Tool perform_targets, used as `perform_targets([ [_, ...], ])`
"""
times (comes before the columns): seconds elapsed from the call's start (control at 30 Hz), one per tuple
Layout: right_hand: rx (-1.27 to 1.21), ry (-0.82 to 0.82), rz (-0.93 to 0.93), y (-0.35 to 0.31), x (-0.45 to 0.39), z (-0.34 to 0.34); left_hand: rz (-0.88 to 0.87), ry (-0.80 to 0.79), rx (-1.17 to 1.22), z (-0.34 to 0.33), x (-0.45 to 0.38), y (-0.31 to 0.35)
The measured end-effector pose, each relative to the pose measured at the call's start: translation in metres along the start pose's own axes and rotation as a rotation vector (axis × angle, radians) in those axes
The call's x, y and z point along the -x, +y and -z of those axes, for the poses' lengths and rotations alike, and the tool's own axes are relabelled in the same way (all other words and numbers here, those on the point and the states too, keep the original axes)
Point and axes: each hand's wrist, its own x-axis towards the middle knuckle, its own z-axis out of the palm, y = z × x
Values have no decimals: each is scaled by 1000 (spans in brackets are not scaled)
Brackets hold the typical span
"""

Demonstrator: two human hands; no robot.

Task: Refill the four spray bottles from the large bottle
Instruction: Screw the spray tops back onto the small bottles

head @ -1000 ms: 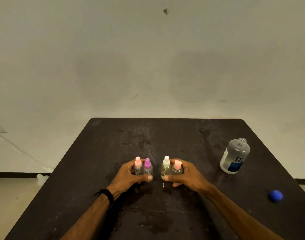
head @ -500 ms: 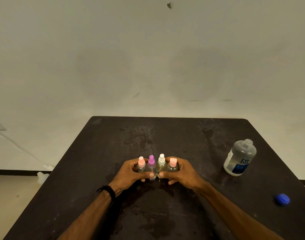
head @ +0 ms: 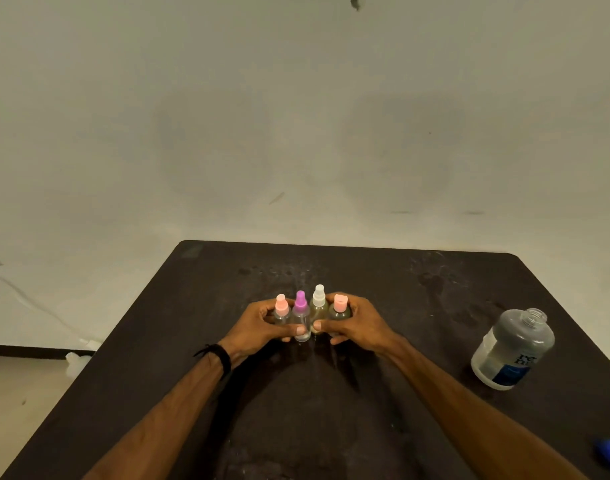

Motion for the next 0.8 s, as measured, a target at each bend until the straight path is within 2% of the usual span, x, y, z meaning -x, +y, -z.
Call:
perform_targets([
  [0.37,-43,19,10,-4,-97,15,43,-4,29,43,-95,-9],
  [0.8,6,-80,-2,1,-149,30,117,-156,-43,75,-143,2],
])
